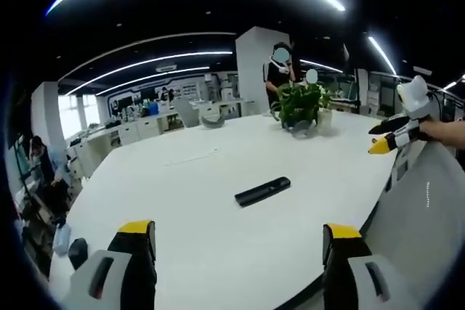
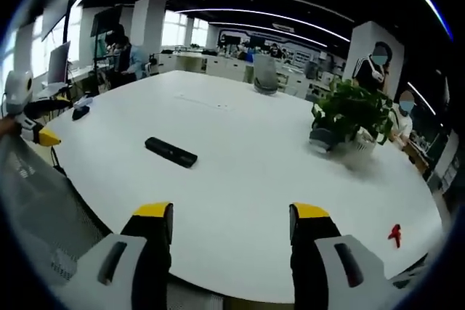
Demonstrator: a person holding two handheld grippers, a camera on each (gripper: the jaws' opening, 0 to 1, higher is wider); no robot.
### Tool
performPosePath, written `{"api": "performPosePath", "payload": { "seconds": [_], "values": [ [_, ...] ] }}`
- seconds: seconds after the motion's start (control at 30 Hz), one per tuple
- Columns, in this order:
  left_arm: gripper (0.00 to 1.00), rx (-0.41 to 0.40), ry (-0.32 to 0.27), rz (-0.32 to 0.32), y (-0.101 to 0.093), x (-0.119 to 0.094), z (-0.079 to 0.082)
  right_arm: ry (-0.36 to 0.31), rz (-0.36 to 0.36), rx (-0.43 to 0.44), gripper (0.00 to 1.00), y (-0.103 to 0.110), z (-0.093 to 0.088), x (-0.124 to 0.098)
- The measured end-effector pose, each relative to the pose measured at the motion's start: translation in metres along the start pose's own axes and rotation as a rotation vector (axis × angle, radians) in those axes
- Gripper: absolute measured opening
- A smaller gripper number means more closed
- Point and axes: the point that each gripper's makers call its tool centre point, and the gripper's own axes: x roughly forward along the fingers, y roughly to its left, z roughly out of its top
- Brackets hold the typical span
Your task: Press the specified remote control buttons in sequence, fully releasing each button before pressing the next.
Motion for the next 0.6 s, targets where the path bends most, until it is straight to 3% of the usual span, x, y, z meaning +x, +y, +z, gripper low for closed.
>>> {"api": "performPosePath", "payload": {
  "seconds": [0.1,0.2,0.4,0.47,0.6],
  "values": [
    [1.00,-0.031,-0.026,-0.003,0.003,-0.001,0.003,0.021,0.005,-0.064,0.70,0.008,-0.004,-0.001],
    [1.00,-0.030,-0.010,-0.022,-0.002,0.000,-0.001,0.058,-0.003,-0.083,0.64,0.010,-0.013,-0.004],
    [1.00,-0.032,-0.025,0.019,0.006,-0.002,0.002,0.012,-0.011,-0.001,0.63,0.008,-0.004,-0.007],
    [1.00,-0.044,0.002,0.019,0.006,-0.003,-0.004,0.019,-0.012,0.000,0.62,0.009,-0.006,-0.008],
    [1.00,-0.040,-0.005,0.033,0.009,-0.003,-0.003,0.012,0.013,-0.014,0.63,0.017,-0.001,-0.007]
  ]
}}
